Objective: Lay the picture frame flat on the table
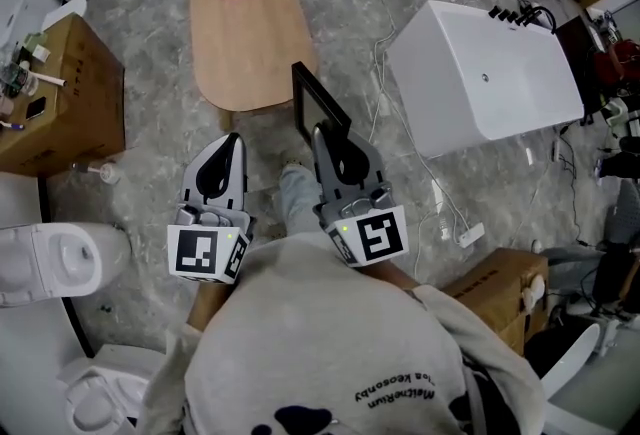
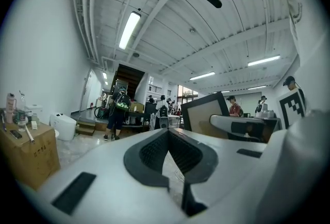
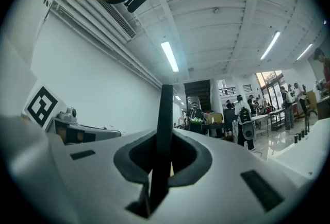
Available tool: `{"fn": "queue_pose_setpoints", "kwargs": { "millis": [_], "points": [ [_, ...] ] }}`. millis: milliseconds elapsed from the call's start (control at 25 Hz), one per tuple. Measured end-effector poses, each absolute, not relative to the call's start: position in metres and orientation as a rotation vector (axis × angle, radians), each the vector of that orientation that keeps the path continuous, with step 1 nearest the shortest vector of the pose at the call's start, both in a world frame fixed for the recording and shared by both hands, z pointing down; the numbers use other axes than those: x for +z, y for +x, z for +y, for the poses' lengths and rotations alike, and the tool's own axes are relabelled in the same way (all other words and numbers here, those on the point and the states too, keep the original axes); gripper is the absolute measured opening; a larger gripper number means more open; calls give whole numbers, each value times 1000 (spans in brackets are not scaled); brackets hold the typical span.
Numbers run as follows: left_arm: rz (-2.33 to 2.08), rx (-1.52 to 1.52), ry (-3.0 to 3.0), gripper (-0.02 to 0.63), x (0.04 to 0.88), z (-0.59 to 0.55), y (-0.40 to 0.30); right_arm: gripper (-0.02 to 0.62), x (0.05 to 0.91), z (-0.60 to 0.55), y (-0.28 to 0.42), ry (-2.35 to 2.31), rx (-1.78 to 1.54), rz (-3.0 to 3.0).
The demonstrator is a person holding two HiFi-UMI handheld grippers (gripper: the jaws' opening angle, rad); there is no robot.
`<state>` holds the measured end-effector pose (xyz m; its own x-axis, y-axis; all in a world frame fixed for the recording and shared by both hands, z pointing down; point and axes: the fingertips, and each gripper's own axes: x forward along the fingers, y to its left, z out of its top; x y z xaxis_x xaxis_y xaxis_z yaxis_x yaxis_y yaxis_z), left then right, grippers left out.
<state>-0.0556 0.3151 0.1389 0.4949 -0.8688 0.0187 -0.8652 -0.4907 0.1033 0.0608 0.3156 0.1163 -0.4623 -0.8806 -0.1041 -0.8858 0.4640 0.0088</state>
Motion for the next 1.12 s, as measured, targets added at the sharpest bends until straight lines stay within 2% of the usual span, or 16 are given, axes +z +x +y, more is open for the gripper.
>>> {"fn": "queue_pose_setpoints", "kwargs": {
  "millis": [680,1120],
  "points": [
    [-1644,3,2508,8,146,136,-43,35,126,116,65,-1387,18,2757],
    [-1700,48,2435,8,160,59,-29,35,145,32,74,-1264,-43,2843]
  ]
}}
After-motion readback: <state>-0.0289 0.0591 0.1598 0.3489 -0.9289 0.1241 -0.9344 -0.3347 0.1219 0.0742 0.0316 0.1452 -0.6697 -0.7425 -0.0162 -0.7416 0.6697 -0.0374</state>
